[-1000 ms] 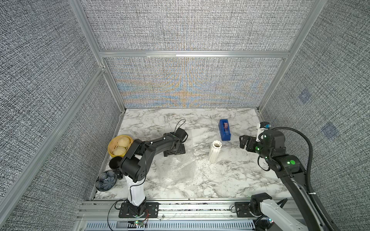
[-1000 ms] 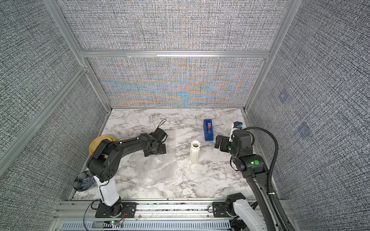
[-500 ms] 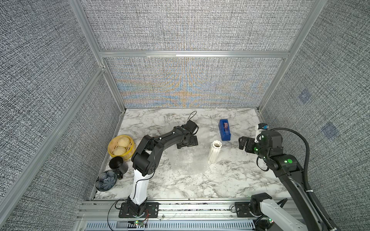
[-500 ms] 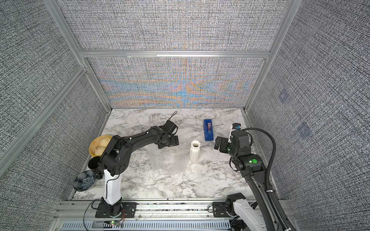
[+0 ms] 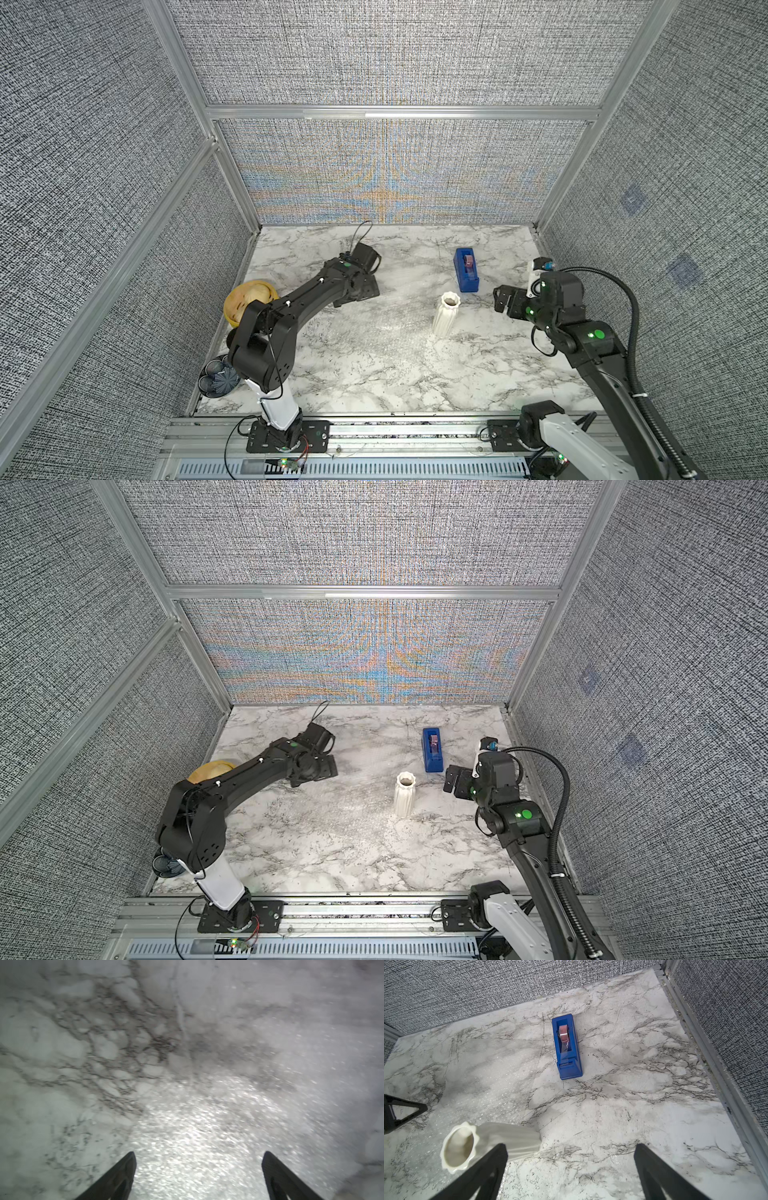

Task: Wrap vases in bubble wrap
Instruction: Move the bubble wrap to the center of the board.

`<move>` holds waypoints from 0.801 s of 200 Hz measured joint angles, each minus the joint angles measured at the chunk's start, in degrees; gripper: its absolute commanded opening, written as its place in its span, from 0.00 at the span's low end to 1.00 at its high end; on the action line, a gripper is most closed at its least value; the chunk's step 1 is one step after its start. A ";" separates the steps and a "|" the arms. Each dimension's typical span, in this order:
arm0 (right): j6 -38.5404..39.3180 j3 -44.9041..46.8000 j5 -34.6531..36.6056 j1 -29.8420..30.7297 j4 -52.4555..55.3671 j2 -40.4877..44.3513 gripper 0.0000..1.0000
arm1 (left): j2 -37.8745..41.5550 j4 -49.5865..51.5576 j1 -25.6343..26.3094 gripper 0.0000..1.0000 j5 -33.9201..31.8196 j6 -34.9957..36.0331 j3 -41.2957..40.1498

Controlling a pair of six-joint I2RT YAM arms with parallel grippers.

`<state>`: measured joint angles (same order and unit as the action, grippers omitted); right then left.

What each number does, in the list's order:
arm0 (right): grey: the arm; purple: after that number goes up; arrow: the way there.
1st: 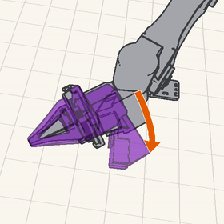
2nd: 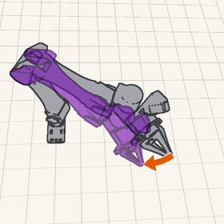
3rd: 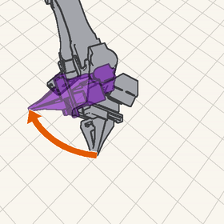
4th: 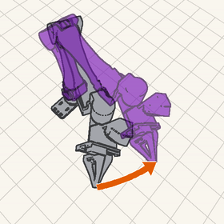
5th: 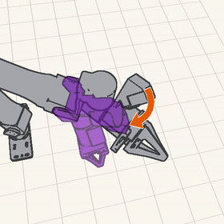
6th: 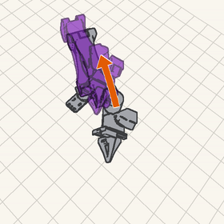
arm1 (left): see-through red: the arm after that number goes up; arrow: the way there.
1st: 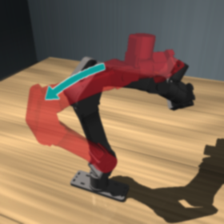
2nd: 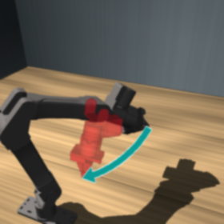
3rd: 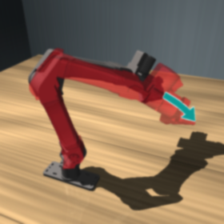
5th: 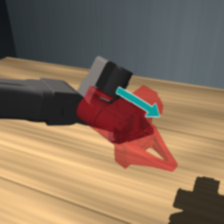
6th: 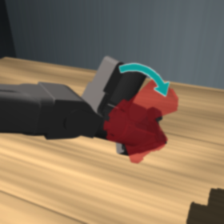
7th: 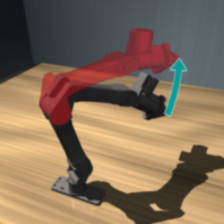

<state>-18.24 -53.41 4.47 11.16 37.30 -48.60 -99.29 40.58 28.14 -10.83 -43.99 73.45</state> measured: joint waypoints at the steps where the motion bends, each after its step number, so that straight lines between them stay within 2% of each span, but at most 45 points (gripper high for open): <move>1: 0.00 0.00 -0.04 0.00 0.00 0.00 0.99 | 0.11 -0.02 -0.35 0.95 -0.04 0.17 -0.24; 17: 0.00 0.00 -0.42 0.04 0.00 0.22 0.99 | 1.25 -0.26 -4.02 0.95 -0.02 1.86 -3.10; 41: -0.04 0.02 -0.50 0.09 0.02 0.52 0.99 | 1.53 -2.62 -6.95 0.94 4.17 3.76 -6.71; 78: -0.44 -0.20 -0.72 0.44 0.07 0.24 0.99 | 0.31 -8.46 -7.06 0.92 12.70 4.57 -10.60; 124: -0.15 -1.92 -2.03 0.59 1.18 0.07 0.99 | 0.04 -12.07 -7.23 0.88 15.82 3.45 -15.41; 160: 0.31 -2.49 -2.03 0.74 2.03 -0.09 0.99 | 4.39 -14.51 -6.56 0.85 17.03 1.38 -20.61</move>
<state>-17.93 -55.90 2.44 11.90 39.33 -48.69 -94.89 26.06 21.58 6.20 -42.61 52.84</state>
